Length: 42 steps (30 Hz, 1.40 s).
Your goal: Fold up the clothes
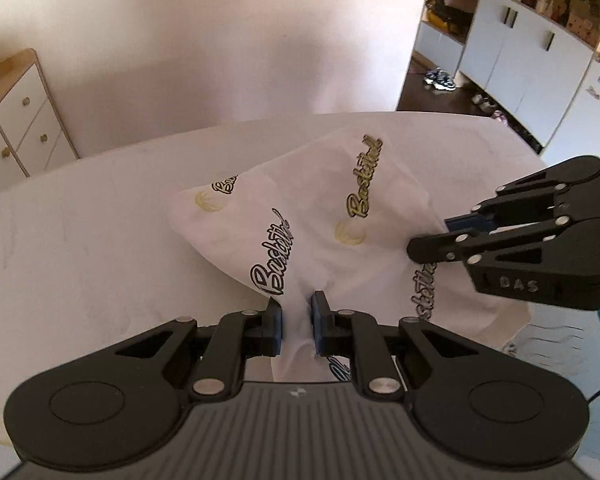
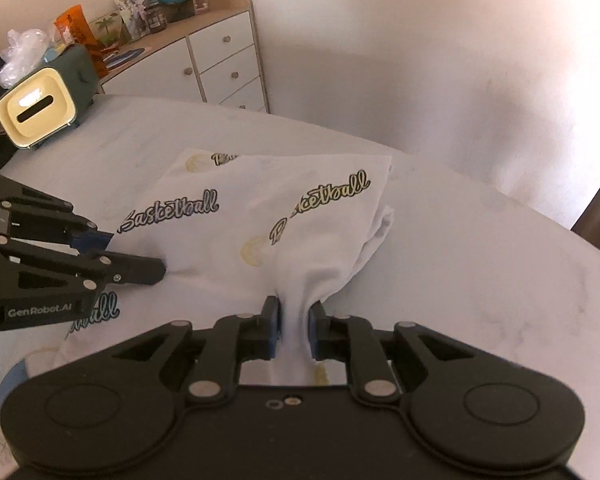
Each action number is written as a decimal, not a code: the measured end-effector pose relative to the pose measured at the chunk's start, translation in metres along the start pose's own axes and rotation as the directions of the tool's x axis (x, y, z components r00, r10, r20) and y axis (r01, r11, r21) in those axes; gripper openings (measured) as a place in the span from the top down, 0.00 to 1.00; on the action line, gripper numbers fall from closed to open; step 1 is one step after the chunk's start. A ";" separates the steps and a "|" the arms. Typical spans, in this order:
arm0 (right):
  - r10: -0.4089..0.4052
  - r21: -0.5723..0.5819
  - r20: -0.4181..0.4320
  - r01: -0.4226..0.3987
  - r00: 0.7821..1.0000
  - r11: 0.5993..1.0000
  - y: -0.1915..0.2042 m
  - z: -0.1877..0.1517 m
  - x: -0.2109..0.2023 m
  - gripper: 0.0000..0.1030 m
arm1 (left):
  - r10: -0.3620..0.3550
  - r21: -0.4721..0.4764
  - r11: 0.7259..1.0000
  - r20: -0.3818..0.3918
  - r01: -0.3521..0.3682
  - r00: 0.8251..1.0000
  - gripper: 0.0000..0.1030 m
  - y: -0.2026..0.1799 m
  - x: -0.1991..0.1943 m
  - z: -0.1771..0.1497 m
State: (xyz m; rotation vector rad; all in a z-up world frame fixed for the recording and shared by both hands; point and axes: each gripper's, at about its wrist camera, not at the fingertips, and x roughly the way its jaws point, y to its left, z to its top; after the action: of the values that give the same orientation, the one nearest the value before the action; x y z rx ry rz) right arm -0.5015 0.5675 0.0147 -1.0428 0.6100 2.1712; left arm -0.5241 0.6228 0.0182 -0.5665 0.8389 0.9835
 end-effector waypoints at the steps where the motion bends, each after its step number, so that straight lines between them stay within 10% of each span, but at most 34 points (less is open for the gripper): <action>1: 0.010 -0.001 -0.007 -0.010 1.000 1.000 -0.001 -0.001 0.000 0.00 | 0.003 -0.008 1.000 -0.006 -0.003 1.000 0.87 0.001 0.003 0.000; 7: 0.019 -0.060 0.009 -0.019 1.000 0.998 -0.010 -0.003 -0.032 0.00 | 0.004 -0.002 1.000 -0.012 -0.004 1.000 0.83 0.004 -0.005 -0.002; 12: 0.069 -0.173 0.000 -0.068 0.998 0.982 0.008 -0.015 -0.051 0.00 | -0.038 0.041 0.999 0.063 0.036 0.997 0.40 -0.004 -0.048 -0.012; 29: 0.006 -0.204 -0.064 -0.019 0.998 0.979 0.029 -0.051 -0.035 0.00 | -0.005 0.003 1.000 -0.029 0.006 1.000 0.55 -0.036 -0.017 -0.059; 38: 0.015 -0.172 0.076 -0.002 0.997 0.985 0.045 -0.086 -0.085 0.00 | 0.022 -0.009 1.000 -0.002 -0.022 1.000 0.14 -0.061 -0.049 -0.077; 42: 0.006 -0.124 0.096 0.005 0.995 0.992 0.050 -0.102 -0.104 0.00 | 0.084 -0.010 0.996 0.015 -0.084 0.996 0.12 -0.074 -0.061 -0.088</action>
State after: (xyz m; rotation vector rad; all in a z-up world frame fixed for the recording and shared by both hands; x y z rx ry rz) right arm -0.4362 0.4317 0.0461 -0.9952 0.4359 2.2691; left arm -0.5070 0.4934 0.0224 -0.5344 0.8505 1.0677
